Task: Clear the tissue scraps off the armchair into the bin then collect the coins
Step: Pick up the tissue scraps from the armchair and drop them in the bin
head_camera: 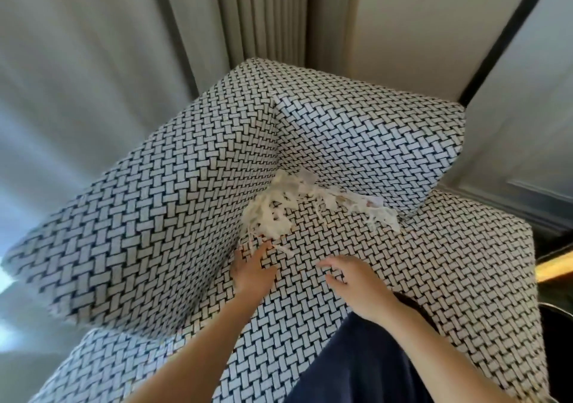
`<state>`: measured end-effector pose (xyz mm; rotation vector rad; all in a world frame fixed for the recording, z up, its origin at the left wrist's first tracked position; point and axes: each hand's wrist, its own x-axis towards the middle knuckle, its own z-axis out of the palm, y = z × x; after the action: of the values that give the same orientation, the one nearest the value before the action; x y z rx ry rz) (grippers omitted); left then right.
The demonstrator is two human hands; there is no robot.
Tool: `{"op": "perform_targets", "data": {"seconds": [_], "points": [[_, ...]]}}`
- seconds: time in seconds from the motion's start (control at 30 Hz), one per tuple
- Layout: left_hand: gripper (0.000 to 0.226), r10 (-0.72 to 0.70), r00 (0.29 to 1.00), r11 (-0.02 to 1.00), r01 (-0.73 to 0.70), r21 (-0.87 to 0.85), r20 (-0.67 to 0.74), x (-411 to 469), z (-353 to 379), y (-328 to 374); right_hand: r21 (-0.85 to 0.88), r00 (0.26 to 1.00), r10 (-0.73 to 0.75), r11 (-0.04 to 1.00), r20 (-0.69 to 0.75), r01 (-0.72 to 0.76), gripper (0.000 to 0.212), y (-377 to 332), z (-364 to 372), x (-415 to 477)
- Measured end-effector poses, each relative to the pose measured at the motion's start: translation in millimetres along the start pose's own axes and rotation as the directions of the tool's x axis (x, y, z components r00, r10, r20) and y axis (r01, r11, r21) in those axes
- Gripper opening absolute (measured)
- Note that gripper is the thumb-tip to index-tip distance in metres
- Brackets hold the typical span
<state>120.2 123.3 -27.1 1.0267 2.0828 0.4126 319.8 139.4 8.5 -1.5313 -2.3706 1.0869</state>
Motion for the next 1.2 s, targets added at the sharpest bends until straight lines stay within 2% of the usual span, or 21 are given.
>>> {"op": "perform_targets", "data": {"seconds": [0.17,0.33,0.43,0.53,0.6,0.77,0.87,1.0,1.13,1.2], "points": [[0.060,-0.025,0.995,0.989,0.010,0.149,0.098,8.3,6.5,-9.2,-0.252,0.995,-0.093,0.964,-0.042,0.080,0.044,-1.5,16.3,-1.7],[0.065,0.020,0.989,0.944,-0.066,0.322,0.147,18.2,16.5,-0.3,-0.382,0.983,-0.147,0.919,-0.111,0.094,0.044,-2.0,24.2,-7.3],[0.064,0.056,0.990,0.921,-0.102,0.375,0.132,16.6,21.7,3.1,-0.432,0.976,-0.179,0.895,-0.122,0.110,0.041,-2.0,29.9,-10.9],[0.066,0.103,0.991,0.927,-0.127,0.353,0.084,13.7,24.6,1.5,-0.451,0.972,-0.191,0.886,-0.138,0.110,0.036,0.5,33.0,-11.6],[0.066,0.115,0.993,0.945,-0.120,0.305,0.035,13.5,25.4,-1.8,-0.459,0.967,-0.193,0.883,-0.168,0.096,0.033,1.3,34.4,-11.8],[0.057,0.107,0.992,0.993,-0.103,0.059,-0.061,14.8,22.8,-14.9,-0.471,0.957,-0.203,0.878,-0.206,0.085,0.028,0.6,36.4,-12.1],[0.058,0.104,0.993,0.984,-0.110,-0.143,-0.047,10.8,16.0,-22.9,-0.467,0.957,-0.217,0.878,-0.195,0.104,0.030,-1.1,36.3,-12.0],[0.054,0.089,0.996,0.920,-0.083,-0.384,-0.003,8.7,2.5,-25.7,-0.466,0.955,-0.236,0.875,-0.177,0.130,0.033,-1.6,36.1,-12.6],[0.046,0.107,0.988,0.922,-0.141,-0.361,-0.112,20.3,-5.2,-19.1,-0.448,0.953,-0.243,0.883,-0.180,0.141,0.034,-0.1,36.2,-11.8],[0.053,0.105,0.986,0.913,-0.147,-0.379,-0.130,30.2,-9.8,-10.0,-0.442,0.948,-0.241,0.888,-0.207,0.129,0.032,-1.4,35.8,-11.0]]}}
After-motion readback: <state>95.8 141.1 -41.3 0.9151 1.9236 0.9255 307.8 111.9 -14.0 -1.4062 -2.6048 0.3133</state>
